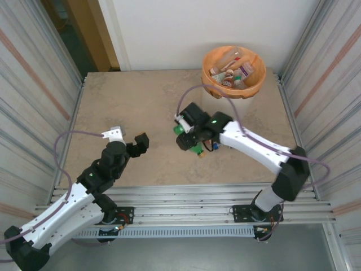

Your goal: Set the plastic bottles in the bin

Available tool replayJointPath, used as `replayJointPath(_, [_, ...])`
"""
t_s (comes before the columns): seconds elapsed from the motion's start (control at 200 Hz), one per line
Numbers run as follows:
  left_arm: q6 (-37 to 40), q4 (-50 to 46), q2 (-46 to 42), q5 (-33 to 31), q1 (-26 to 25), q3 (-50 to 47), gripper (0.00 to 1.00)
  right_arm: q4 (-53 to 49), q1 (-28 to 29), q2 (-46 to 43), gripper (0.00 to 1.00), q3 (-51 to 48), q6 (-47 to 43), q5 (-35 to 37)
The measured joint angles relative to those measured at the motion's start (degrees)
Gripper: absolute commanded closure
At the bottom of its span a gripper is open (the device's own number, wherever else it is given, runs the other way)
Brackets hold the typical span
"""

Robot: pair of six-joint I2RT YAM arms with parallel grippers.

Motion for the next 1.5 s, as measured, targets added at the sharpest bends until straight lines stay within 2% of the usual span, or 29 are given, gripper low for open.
replayJointPath(0.145, [-0.04,0.04,0.02,0.02,0.0,-0.46,0.01,-0.11,-9.38,-7.93,0.74,6.6,0.22,-1.9])
replayJointPath(0.265, [-0.04,0.22,0.11,0.04,0.0,-0.46,0.01,-0.31,-18.86,-9.44,0.75,12.41,0.2,-4.0])
replayJointPath(0.451, [-0.04,0.22,1.31,0.07,0.0,-0.46,0.01,-1.95,-30.16,-3.23,0.75,26.18,-0.02,-8.61])
replayJointPath(0.591, [-0.07,0.22,2.08,0.11,0.0,-0.46,0.01,-3.28,-35.43,5.05,0.75,37.57,-0.26,-10.69])
replayJointPath(0.922, [-0.07,0.26,2.82,0.13,0.09,-0.46,0.01,-7.08,-37.31,23.26,0.74,54.95,-0.72,-11.28])
replayJointPath(1.107, [-0.07,0.76,3.28,0.11,0.09,-0.46,0.01,-7.85,-37.29,27.93,0.64,57.46,-0.72,-11.65])
replayJointPath(1.247, [-0.09,1.49,3.48,0.11,0.09,-0.46,0.01,-8.74,-37.27,29.46,0.61,57.48,-0.7,-12.39])
replayJointPath(1.368, [-0.11,1.51,3.67,0.11,0.09,-0.46,0.01,-9.31,-36.92,30.45,0.49,57.48,-0.7,-12.57])
replayJointPath(1.498, [-0.26,1.51,3.8,0.11,0.09,-0.46,0.01,-9.84,-36.06,31.1,0.26,57.48,-0.87,-12.52])
